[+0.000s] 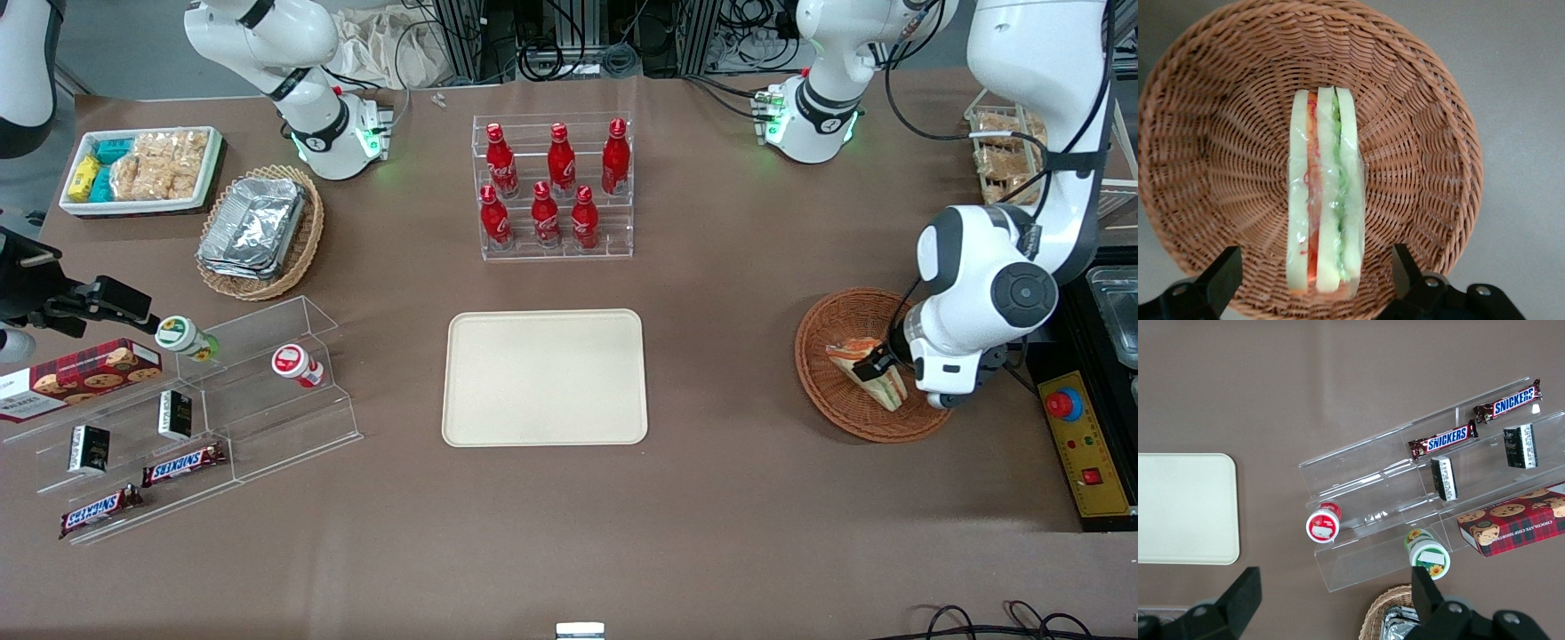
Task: Place sandwich from basket to tray
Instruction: 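Lower the left gripper and close it on the sandwich, then lift the sandwich up out of the basket with the left gripper, then carry the sandwich over the cream tray and lower it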
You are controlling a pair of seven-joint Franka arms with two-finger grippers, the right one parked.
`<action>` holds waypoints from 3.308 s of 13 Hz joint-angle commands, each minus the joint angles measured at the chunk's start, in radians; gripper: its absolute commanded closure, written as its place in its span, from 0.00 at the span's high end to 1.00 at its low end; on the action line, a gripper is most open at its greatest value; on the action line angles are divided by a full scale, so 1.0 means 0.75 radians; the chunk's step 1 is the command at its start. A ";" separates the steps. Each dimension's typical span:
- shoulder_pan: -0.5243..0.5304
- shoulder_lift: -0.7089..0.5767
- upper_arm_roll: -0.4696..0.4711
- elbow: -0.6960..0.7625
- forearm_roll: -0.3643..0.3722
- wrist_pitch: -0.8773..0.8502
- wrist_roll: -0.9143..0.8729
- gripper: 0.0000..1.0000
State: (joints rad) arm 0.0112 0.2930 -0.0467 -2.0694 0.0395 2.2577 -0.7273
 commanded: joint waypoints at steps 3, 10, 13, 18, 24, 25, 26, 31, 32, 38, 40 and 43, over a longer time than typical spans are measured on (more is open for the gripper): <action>0.001 0.043 0.028 -0.065 -0.004 0.146 -0.028 1.00; -0.003 0.008 0.026 -0.033 0.005 0.034 -0.131 0.02; -0.013 -0.067 0.021 0.053 0.007 -0.177 -0.135 0.00; -0.023 -0.092 -0.013 0.492 -0.006 -0.719 -0.104 0.00; -0.023 -0.078 -0.332 0.614 0.005 -0.822 -0.005 0.00; -0.027 -0.076 -0.420 0.632 0.019 -0.822 -0.012 0.00; -0.041 -0.074 -0.493 0.636 0.065 -0.814 -0.006 0.00; -0.217 0.079 -0.553 0.638 0.162 -0.630 -0.028 0.04; -0.238 0.124 -0.570 0.644 0.156 -0.577 -0.020 0.02; -0.367 0.392 -0.584 0.642 0.178 -0.198 -0.008 0.01; -0.381 0.486 -0.582 0.644 0.209 -0.086 -0.006 0.00; -0.389 0.552 -0.582 0.646 0.266 -0.036 -0.006 0.00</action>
State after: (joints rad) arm -0.2733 0.6708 -0.4814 -1.6237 0.1990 2.2237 -0.7335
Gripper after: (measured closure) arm 0.859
